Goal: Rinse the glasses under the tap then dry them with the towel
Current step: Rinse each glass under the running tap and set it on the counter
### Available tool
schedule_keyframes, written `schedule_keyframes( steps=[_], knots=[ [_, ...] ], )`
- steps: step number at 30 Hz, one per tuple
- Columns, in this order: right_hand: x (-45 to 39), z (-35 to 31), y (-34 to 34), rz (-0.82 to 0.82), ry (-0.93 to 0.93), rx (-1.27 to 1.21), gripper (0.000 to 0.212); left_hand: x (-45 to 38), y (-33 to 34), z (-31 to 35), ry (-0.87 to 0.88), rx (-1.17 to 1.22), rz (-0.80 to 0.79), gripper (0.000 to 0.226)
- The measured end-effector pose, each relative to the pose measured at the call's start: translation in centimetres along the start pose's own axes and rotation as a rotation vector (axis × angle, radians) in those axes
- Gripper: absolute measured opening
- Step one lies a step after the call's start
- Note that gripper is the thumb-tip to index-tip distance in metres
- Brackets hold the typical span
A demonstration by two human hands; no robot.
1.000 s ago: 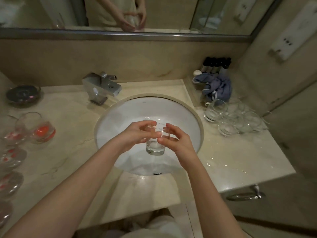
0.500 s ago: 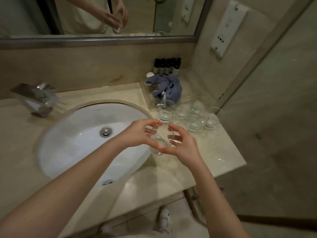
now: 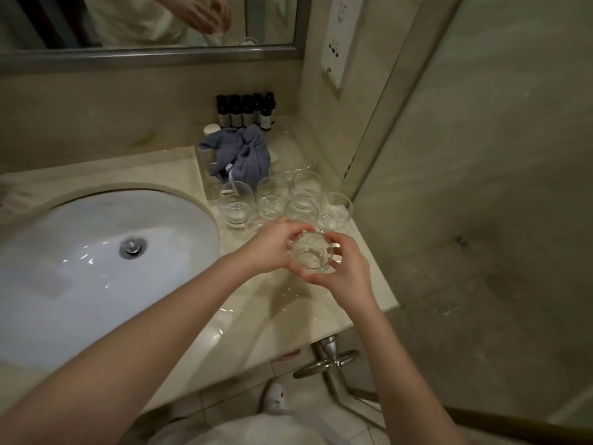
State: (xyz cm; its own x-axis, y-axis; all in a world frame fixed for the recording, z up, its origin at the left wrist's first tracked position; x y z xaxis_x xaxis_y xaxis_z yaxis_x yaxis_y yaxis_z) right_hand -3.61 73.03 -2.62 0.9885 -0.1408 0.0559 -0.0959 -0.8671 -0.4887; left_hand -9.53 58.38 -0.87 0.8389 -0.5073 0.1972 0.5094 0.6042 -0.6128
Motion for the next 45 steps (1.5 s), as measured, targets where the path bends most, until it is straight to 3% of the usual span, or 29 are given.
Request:
schedule_keyframes(
  steps=[11, 32, 36, 40, 42, 45],
  knots=[
    [-2.0, 3.1, -3.0, 0.027, 0.045, 0.055, 0.078, -5.1, 2.8, 3.2, 0.040, -0.375, -0.082, 0.088],
    [-4.5, 4.6, -4.7, -0.081, 0.064, 0.079, 0.082, -6.4, 4.8, 2.8, -0.062, -0.316, -0.033, 0.091],
    [-4.7, 4.2, -4.7, -0.140, 0.021, 0.258, 0.084, -6.2, 4.7, 3.1, -0.068, -0.343, -0.042, 0.086],
    [-5.4, 2.4, -4.8, -0.302, -0.035, 0.651, 0.083, -5.7, 3.5, 3.2, -0.075, -0.414, -0.076, 0.070],
    [-5.8, 0.6, -4.9, -0.367, -0.044, 0.860, 0.081, -5.1, 2.3, 3.1, -0.073, -0.461, -0.108, 0.071],
    [-6.3, -2.8, -3.6, -0.450, -0.074, 0.981, 0.079, -3.4, -0.3, 2.4, -0.092, -0.505, -0.133, 0.076]
  ],
)
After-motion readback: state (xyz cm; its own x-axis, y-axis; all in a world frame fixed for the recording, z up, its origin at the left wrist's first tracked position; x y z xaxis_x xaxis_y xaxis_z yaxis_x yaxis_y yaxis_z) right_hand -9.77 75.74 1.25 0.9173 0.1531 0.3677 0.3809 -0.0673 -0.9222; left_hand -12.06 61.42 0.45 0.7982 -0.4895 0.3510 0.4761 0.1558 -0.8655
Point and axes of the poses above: each hand's wrist, its own x-axis away from the middle knuckle, its own y-axis out of the palm, z = x × y, the point moved 4 cm from there along -x, towards the middle knuckle
